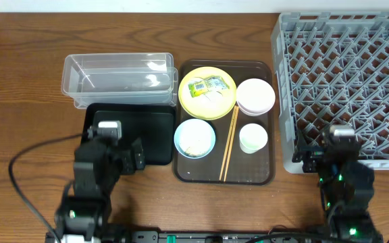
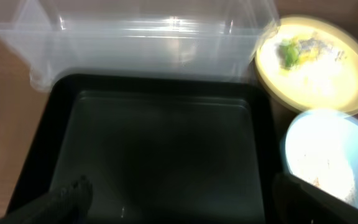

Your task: Sort waste into correct bins and load items into the dishwasher rack

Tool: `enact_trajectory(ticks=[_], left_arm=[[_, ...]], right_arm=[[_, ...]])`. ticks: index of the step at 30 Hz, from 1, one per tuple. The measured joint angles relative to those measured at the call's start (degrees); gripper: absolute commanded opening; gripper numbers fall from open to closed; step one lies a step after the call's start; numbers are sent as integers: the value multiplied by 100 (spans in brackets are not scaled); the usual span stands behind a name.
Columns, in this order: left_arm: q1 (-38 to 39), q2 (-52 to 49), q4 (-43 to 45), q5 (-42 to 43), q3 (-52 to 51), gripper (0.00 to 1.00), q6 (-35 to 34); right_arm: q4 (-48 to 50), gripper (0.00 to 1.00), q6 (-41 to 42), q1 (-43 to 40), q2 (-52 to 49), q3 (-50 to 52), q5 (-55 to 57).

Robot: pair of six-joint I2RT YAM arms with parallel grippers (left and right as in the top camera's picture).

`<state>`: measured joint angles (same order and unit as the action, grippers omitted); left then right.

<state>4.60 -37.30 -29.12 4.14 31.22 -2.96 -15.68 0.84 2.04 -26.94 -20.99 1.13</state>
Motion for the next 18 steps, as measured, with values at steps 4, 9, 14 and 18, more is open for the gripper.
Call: enact_trajectory(ticks=[4,9,14,18], left_arm=[[0,-1165,-1152,160,1093,95,-2],[0,-2507,-2664,402,2583,95,-4],[0,-3034,-2614,645,3368,95,-4],[4,-3121,-1646,813,3445,95,24]], right_arm=[[-734,99,4,0,-1073,-914,0],[-1589,99,9,0,-2186,-1878,0],[-1770,99,9,0,-2796,-2323,-4],[-1738,99,11,0,-2855,-2352,-66]])
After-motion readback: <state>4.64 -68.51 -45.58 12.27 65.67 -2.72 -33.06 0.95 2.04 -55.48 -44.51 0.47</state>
